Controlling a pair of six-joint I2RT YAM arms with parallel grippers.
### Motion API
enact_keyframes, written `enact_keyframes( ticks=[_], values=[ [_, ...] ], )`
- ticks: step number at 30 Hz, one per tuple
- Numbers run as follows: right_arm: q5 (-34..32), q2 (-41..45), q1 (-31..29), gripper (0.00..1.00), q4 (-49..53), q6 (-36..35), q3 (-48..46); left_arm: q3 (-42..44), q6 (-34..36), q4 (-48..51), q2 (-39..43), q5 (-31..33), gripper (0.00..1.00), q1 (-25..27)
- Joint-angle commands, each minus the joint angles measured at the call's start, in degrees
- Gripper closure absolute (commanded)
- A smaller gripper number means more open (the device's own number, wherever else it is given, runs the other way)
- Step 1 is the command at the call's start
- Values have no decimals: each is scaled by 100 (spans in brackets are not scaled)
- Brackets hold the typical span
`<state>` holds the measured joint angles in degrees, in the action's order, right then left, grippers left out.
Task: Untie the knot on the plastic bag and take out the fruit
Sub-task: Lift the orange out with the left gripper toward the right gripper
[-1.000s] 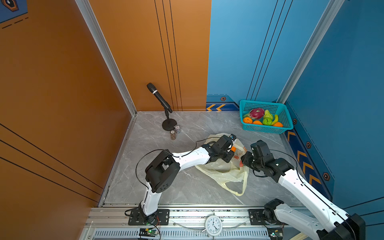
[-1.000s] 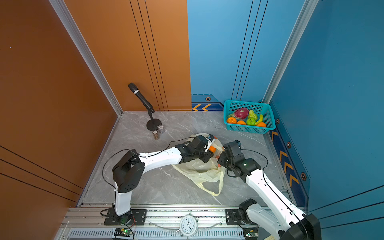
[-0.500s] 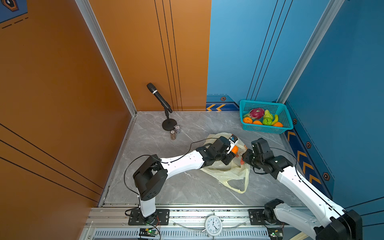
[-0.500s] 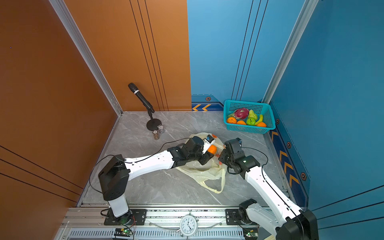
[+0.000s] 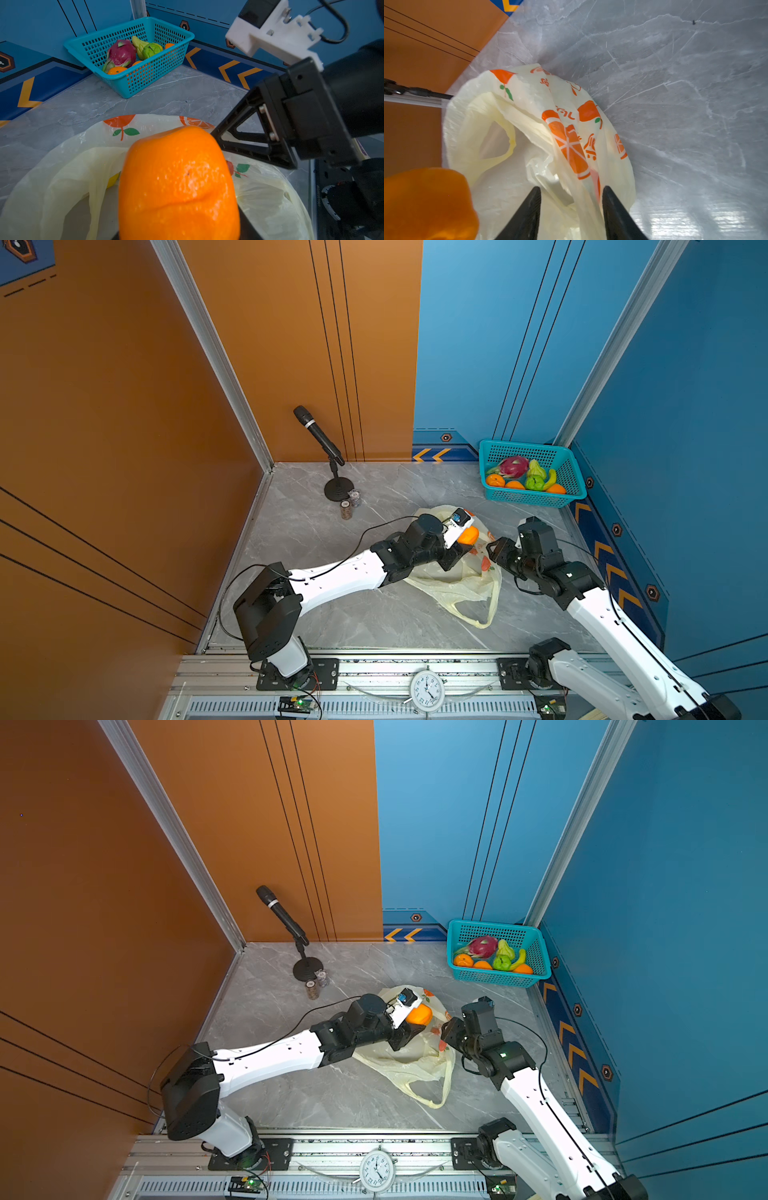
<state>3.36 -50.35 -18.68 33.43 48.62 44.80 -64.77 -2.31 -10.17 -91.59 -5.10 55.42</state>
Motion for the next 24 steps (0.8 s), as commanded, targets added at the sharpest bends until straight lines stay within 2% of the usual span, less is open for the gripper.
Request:
enact_keyframes(
  ticks=[1,5,10,14,24],
  values=[
    [410,242,105,42,-95,77,367,128,120,-582,314,-214,56,-131],
    [839,444,134,31,-515,176,510,210,-58,-773,504,-296,56,-249],
    [1643,696,92,15,-1807,396,367,289,-408,-1049,711,-505,56,-418],
    [1910,671,-48,2,-2396,487,323,299,-557,-1133,803,-595,56,-496],
    [1980,51,-576,0,-2833,206,566,309,-553,-1158,853,-770,57,-532]
  ],
)
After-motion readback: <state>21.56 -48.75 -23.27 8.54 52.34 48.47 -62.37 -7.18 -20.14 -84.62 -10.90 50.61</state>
